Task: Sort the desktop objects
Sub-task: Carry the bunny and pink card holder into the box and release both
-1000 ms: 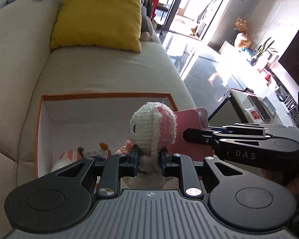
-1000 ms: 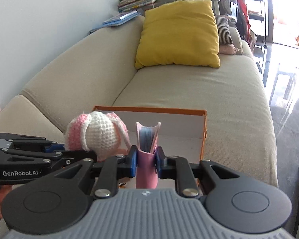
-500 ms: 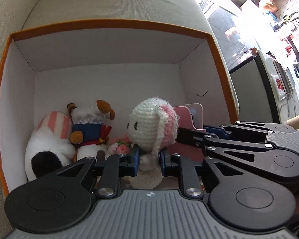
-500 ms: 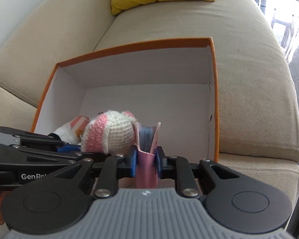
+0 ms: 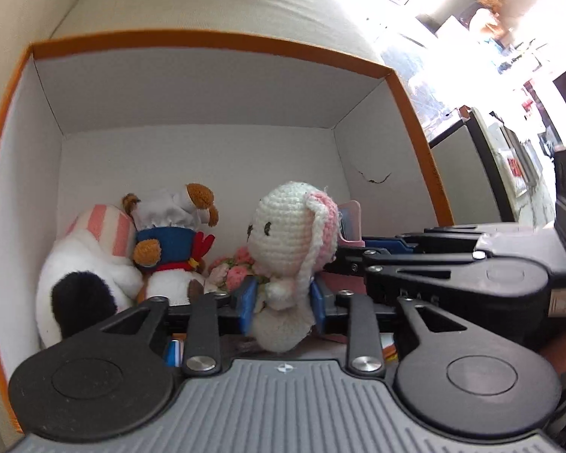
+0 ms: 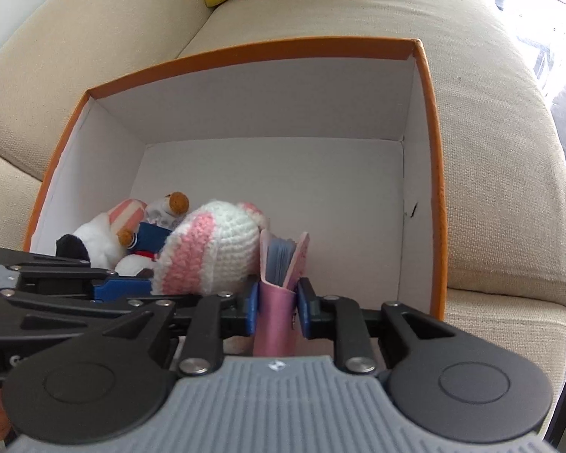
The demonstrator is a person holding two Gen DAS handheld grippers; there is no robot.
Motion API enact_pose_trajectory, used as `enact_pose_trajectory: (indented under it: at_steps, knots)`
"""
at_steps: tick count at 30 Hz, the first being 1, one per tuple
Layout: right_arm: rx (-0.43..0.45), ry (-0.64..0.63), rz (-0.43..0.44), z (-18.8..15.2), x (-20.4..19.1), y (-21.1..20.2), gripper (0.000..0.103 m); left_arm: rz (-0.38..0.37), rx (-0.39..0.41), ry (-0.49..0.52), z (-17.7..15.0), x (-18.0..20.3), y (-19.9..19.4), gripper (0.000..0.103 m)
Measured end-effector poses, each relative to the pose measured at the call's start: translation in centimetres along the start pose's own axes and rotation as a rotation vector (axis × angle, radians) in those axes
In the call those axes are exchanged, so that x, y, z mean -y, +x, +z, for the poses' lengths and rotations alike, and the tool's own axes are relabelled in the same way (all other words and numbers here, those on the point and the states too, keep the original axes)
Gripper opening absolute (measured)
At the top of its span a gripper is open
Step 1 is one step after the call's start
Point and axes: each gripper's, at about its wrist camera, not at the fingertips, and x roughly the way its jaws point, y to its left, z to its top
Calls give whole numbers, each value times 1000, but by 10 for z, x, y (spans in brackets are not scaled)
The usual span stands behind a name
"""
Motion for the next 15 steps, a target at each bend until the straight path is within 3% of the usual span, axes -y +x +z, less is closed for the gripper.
enact_pose_trajectory:
  at_steps: [2,4,9,15]
  knots:
    - [-1,-10,-1,-1,0,-2,25,25,34,71,-4,7,-9,52]
    - [2,-19,-1,0,1,-5,26,12,37,125,-7,12,-11,52]
    - [-6,-4,-1,3,-4,-1,26,2,51,149,-11,14,-7,52]
    - [-27,55,69,5,6,0,23,-25,36,69,-11,5,-3,38]
